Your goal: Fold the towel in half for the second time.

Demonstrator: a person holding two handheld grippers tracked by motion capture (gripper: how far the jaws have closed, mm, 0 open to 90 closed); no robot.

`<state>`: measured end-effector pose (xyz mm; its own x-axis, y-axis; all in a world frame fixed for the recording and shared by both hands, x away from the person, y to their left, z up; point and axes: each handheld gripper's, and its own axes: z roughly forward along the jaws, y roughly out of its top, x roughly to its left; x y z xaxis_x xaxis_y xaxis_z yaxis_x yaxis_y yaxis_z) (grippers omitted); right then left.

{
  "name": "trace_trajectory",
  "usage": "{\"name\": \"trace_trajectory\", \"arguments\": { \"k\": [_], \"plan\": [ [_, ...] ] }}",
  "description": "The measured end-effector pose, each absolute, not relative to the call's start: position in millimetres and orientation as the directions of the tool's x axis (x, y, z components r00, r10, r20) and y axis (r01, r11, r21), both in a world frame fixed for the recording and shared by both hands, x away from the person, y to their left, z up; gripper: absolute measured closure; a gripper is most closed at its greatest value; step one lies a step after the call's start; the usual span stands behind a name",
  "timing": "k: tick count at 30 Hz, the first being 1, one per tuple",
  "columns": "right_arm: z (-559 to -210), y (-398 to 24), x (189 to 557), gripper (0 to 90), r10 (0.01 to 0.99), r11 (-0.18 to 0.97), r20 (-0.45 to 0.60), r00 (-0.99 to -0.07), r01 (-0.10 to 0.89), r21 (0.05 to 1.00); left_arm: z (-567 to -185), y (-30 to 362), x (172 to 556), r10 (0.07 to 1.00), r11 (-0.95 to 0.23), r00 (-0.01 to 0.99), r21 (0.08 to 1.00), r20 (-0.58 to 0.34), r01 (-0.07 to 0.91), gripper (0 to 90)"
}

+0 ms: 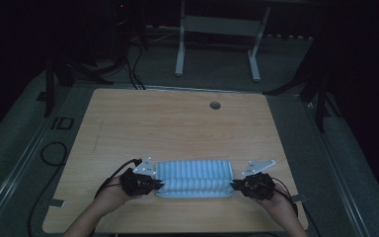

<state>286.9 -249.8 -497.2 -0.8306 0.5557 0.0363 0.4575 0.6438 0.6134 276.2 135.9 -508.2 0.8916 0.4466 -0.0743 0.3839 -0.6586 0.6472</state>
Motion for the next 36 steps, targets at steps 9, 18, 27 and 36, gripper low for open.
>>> {"name": "trace_trajectory", "arguments": {
  "k": [9,18,27,36],
  "plan": [
    [-525,-250,277,65.4,0.537,0.683,0.122,-0.835,0.515,0.517,-522,140,272,0.426,-0.697,0.893,0.575,-0.149,0.428,68.2],
    [-494,-265,278,80.3,0.572,0.597,0.098,-0.814,0.496,0.631,-501,153,281,0.488,-0.620,0.860,0.635,-0.148,0.461,56.5],
    [-511,-231,310,89.7,0.597,0.589,0.085,-0.798,0.508,0.629,-521,137,314,0.567,-0.597,0.816,0.627,-0.111,0.501,71.9],
    [-536,-231,332,88.7,0.635,0.554,0.131,-0.762,0.567,0.610,-539,133,342,0.588,-0.568,0.798,0.635,-0.133,0.524,63.1]
  ]
}}
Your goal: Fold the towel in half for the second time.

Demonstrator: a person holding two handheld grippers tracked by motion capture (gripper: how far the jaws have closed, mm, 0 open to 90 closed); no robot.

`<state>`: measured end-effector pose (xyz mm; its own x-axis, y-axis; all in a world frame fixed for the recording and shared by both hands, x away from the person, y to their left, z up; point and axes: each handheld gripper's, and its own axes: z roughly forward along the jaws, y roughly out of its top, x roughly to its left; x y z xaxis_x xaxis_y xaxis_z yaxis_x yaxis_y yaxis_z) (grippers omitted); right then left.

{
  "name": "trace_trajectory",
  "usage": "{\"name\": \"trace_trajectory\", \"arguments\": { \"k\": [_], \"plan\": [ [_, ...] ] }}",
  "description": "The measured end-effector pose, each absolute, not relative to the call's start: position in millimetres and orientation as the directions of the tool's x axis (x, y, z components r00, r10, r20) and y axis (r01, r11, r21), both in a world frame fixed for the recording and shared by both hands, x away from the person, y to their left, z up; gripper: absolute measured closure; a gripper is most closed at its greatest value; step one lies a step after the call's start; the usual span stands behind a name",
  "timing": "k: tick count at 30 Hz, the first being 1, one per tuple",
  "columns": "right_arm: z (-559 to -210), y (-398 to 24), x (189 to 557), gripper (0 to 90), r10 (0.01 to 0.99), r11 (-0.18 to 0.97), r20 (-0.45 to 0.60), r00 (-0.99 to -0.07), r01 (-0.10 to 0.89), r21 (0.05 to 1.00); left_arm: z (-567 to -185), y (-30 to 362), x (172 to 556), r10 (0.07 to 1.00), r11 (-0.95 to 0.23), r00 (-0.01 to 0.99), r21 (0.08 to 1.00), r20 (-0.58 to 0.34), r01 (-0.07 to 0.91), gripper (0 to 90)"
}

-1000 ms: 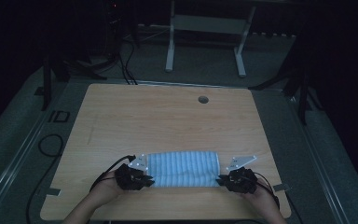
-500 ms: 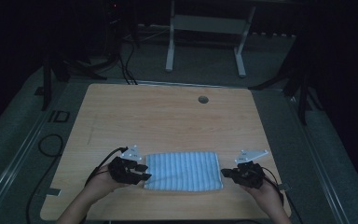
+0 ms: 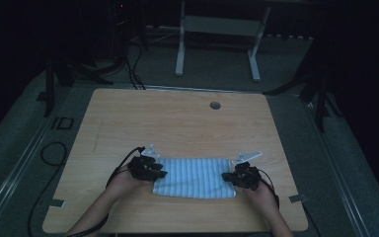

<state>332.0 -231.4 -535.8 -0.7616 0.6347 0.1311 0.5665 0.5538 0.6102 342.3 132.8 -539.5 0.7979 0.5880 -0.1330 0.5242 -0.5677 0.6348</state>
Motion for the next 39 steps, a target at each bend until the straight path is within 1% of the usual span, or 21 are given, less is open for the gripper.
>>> {"name": "trace_trajectory", "arguments": {
  "k": [7,11,12,13,15,17,18,21,22,23,25,27,29,34,35,36,39],
  "plan": [
    [-535,-226,354,89.0,0.655,0.561,0.089,-0.750,0.562,0.608,-539,129,361,0.614,-0.579,0.784,0.620,-0.095,0.529,62.8],
    [-536,-229,360,88.4,0.667,0.526,0.124,-0.735,0.582,0.620,-539,132,364,0.621,-0.559,0.775,0.628,-0.116,0.542,60.9],
    [-535,-230,360,85.2,0.667,0.514,0.142,-0.732,0.589,0.624,-538,133,364,0.618,-0.551,0.776,0.635,-0.125,0.542,58.2],
    [-531,-230,358,79.1,0.659,0.504,0.154,-0.736,0.584,0.636,-536,133,362,0.618,-0.545,0.776,0.642,-0.128,0.540,53.4],
    [-523,-232,354,64.2,0.650,0.481,0.153,-0.745,0.558,0.676,-532,136,356,0.613,-0.515,0.778,0.677,-0.137,0.526,39.3],
    [-514,-234,351,50.5,0.642,0.451,0.161,-0.750,0.539,0.711,-528,138,350,0.601,-0.495,0.785,0.702,-0.149,0.512,32.4],
    [-510,-235,349,44.1,0.639,0.432,0.169,-0.750,0.532,0.729,-526,138,348,0.587,-0.491,0.795,0.712,-0.155,0.502,23.7],
    [-506,-237,349,31.6,0.645,0.394,0.175,-0.744,0.520,0.758,-525,137,342,0.587,-0.483,0.794,0.719,-0.158,0.500,14.9],
    [-507,-237,349,25.3,0.646,0.388,0.175,-0.743,0.517,0.763,-526,137,339,0.586,-0.481,0.796,0.726,-0.151,0.492,14.9],
    [-509,-237,349,21.1,0.640,0.395,0.171,-0.749,0.512,0.762,-526,136,336,0.590,-0.477,0.794,0.732,-0.145,0.487,14.7],
    [-512,-236,348,19.4,0.654,0.391,0.151,-0.742,0.501,0.772,-527,136,331,0.592,-0.492,0.795,0.723,-0.131,0.485,10.9],
    [-515,-235,347,14.2,0.651,0.413,0.118,-0.750,0.480,0.774,-529,137,325,0.591,-0.503,0.799,0.722,-0.112,0.474,10.5],
    [-516,-236,344,14.0,0.646,0.420,0.107,-0.756,0.469,0.777,-531,143,322,0.593,-0.491,0.795,0.725,-0.129,0.483,10.5],
    [-517,-242,340,13.9,0.645,0.410,0.107,-0.757,0.461,0.787,-536,154,317,0.626,-0.487,0.771,0.716,-0.112,0.500,10.4],
    [-517,-244,339,13.9,0.647,0.404,0.116,-0.754,0.468,0.786,-541,160,315,0.640,-0.483,0.759,0.704,-0.121,0.520,10.4],
    [-519,-250,338,13.9,0.658,0.397,0.119,-0.744,0.476,0.785,-543,162,314,0.640,-0.482,0.759,0.708,-0.118,0.517,9.0],
    [-522,-259,336,14.0,0.679,0.377,0.124,-0.724,0.488,0.787,-545,168,310,0.645,-0.457,0.753,0.722,-0.134,0.520,8.6]
  ]
}}
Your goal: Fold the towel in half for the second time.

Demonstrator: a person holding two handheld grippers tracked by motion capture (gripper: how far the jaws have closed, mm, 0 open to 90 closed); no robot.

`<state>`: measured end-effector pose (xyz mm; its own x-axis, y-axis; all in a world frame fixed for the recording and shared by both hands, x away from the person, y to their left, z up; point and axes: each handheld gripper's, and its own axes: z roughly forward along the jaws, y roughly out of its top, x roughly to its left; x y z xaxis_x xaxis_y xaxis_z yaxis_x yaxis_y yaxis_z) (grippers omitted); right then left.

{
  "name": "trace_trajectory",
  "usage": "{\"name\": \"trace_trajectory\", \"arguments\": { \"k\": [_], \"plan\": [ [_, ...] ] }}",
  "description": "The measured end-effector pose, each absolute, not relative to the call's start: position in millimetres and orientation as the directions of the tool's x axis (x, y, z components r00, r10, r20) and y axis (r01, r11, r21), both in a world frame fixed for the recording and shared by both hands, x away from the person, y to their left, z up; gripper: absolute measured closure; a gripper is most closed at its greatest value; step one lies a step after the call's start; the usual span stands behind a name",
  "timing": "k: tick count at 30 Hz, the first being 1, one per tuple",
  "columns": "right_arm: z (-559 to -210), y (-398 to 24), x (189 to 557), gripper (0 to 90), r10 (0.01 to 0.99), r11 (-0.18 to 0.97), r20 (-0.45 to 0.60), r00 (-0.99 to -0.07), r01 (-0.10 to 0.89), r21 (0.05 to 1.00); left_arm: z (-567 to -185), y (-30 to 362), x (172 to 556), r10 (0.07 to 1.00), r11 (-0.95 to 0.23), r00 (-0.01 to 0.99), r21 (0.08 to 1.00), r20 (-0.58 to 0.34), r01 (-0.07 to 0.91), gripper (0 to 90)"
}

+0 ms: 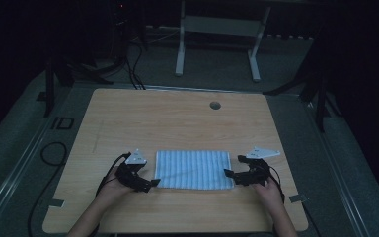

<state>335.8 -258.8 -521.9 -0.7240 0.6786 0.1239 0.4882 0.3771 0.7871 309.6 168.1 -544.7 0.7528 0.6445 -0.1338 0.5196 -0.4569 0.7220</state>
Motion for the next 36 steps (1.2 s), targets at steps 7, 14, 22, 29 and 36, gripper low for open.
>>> {"name": "trace_trajectory", "arguments": {
  "k": [7,14,22,29,36],
  "plan": [
    [-533,-288,326,13.9,0.736,0.325,0.103,-0.669,0.483,0.813,-546,183,300,0.644,-0.424,0.753,0.757,-0.134,0.497,8.6],
    [-545,-311,314,13.8,0.783,0.336,0.040,-0.621,0.475,0.813,-545,202,289,0.683,-0.385,0.722,0.786,-0.111,0.485,8.6],
    [-546,-327,301,13.8,0.808,0.328,0.016,-0.590,0.472,0.818,-547,222,274,0.730,-0.349,0.678,0.804,-0.089,0.482,8.6],
    [-547,-336,286,13.8,0.825,0.323,-0.001,-0.564,0.471,0.821,-544,229,264,0.753,-0.354,0.656,0.810,-0.051,0.468,8.6],
    [-545,-353,276,13.9,0.866,0.270,0.000,-0.500,0.469,0.841,-544,236,252,0.769,-0.352,0.639,0.816,-0.027,0.458,8.6]
  ]
}}
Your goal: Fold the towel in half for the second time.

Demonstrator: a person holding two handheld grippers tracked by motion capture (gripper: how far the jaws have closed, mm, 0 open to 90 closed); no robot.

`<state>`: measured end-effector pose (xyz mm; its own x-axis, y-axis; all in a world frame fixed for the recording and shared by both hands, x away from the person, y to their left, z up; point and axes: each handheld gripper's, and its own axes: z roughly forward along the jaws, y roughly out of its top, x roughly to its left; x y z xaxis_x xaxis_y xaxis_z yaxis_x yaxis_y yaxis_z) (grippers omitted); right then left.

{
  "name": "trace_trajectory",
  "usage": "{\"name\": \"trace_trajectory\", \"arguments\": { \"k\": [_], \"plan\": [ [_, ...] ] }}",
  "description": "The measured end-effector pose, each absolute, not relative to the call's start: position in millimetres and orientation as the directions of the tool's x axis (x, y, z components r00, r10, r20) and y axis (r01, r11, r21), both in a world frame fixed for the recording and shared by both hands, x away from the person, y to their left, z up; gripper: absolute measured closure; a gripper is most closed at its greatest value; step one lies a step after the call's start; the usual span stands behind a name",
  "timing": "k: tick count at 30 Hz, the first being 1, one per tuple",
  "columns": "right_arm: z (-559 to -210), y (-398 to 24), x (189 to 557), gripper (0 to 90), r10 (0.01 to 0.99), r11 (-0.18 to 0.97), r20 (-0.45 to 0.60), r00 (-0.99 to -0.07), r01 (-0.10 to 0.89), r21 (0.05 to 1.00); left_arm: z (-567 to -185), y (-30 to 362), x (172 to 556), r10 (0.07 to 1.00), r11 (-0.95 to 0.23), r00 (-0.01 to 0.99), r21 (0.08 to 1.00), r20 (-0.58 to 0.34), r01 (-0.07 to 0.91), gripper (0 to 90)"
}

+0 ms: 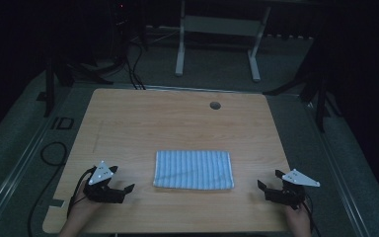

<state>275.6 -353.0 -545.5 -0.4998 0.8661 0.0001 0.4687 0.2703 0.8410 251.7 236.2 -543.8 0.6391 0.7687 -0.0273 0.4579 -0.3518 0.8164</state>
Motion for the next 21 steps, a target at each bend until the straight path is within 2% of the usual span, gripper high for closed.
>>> {"name": "trace_trajectory", "arguments": {
  "k": [10,21],
  "plan": [
    [-547.7,-361.2,277.0,13.9,0.885,0.253,-0.005,-0.465,0.474,0.843,-544.8,242.0,243.1,0.788,-0.322,0.616,0.836,-0.024,0.444,8.6],
    [-547.5,-361.5,277.0,13.9,0.883,0.262,-0.017,-0.470,0.462,0.847,-546.4,241.1,243.0,0.800,-0.324,0.600,0.838,-0.004,0.438,8.6]
  ]
}}
